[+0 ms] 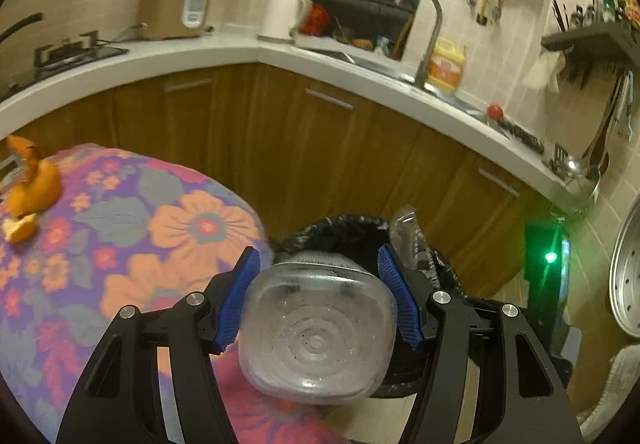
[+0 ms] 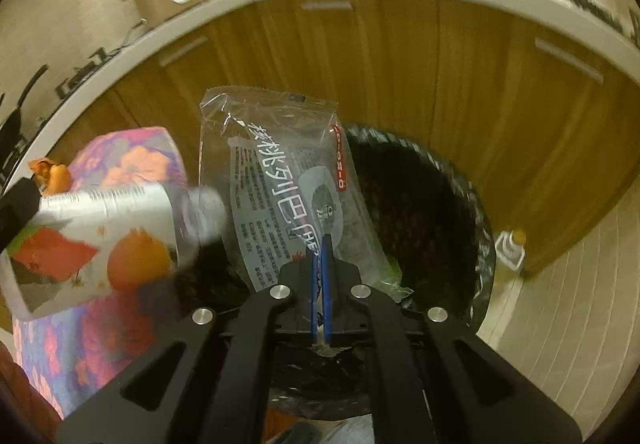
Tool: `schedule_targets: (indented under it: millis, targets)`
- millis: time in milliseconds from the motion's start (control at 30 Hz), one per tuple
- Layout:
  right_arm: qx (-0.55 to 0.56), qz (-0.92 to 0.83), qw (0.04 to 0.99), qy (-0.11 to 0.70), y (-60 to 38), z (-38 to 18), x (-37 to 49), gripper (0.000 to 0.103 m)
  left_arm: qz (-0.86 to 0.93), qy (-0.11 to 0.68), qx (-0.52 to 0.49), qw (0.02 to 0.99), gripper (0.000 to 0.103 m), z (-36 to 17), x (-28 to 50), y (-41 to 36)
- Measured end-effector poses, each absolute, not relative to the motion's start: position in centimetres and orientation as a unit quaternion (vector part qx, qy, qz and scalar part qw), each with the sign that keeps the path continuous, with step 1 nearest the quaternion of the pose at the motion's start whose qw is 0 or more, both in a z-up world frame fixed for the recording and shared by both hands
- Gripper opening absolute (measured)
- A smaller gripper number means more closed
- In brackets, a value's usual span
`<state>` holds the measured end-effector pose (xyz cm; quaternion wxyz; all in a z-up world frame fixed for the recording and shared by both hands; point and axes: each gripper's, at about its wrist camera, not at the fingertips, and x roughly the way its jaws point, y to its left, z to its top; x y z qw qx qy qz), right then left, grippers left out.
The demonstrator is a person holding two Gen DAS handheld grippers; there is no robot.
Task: Collect trash
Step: 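Carry the bottle and clear bag to the wastebasket and release both, then move both open tools back to the table toward the orange peel and bread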
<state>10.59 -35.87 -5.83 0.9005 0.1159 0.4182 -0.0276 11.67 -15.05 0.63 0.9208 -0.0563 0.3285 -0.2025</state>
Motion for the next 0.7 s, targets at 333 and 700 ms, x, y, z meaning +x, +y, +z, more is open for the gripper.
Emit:
schedule_targets:
  millis: [333,700]
  targets:
    - [0.144,-0.04,0.885,0.441,-38.8,-8.2,11.4,0.0,-0.251,0.36,-0.056,0.897,0.059,-1.2,14.9,-18.8]
    - [0.15,-0.041,0.883,0.443,-39.7,-8.1,10.4,0.059,-0.262,0.375,-0.05,0.888,0.061,-2.1,15.3,-19.5]
